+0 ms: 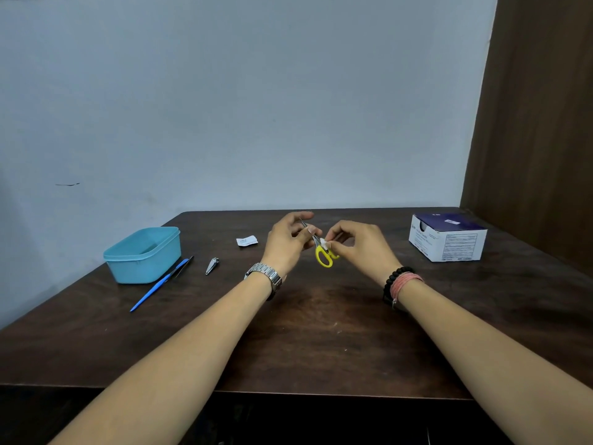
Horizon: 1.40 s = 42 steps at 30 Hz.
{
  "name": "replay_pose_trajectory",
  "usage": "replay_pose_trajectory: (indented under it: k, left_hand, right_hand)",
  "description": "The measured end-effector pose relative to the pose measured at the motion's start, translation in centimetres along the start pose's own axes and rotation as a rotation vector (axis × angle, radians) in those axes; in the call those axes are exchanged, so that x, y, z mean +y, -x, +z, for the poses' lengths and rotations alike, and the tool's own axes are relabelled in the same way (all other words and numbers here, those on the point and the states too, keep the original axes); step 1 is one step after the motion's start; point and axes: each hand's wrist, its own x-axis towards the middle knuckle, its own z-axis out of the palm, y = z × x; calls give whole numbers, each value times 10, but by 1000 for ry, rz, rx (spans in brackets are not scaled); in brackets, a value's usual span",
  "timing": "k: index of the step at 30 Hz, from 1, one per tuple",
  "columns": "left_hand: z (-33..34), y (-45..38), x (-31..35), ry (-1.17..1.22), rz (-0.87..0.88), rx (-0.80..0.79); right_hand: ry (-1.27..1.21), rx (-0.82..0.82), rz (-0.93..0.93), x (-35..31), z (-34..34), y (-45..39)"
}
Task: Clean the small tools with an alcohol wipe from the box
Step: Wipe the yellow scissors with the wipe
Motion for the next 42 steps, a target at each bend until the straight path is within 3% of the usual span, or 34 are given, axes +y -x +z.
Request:
replay_pose_trajectory:
  k: [12,20,32,42]
  left_hand:
    - [2,2,-3,8,-48,-59]
    - [5,7,-4,-57,-108,-230]
    - [-1,2,-2,-22,-83,-63]
    - [-1,1,-1,-6,-79,-40]
  right_hand:
    - [-49,-3,38,-5,0,2]
    - [-89,40,107,-2,-1,-1]
    - [-100,48,247,4,0,-3]
    - [-185,40,263,6,-3,-3]
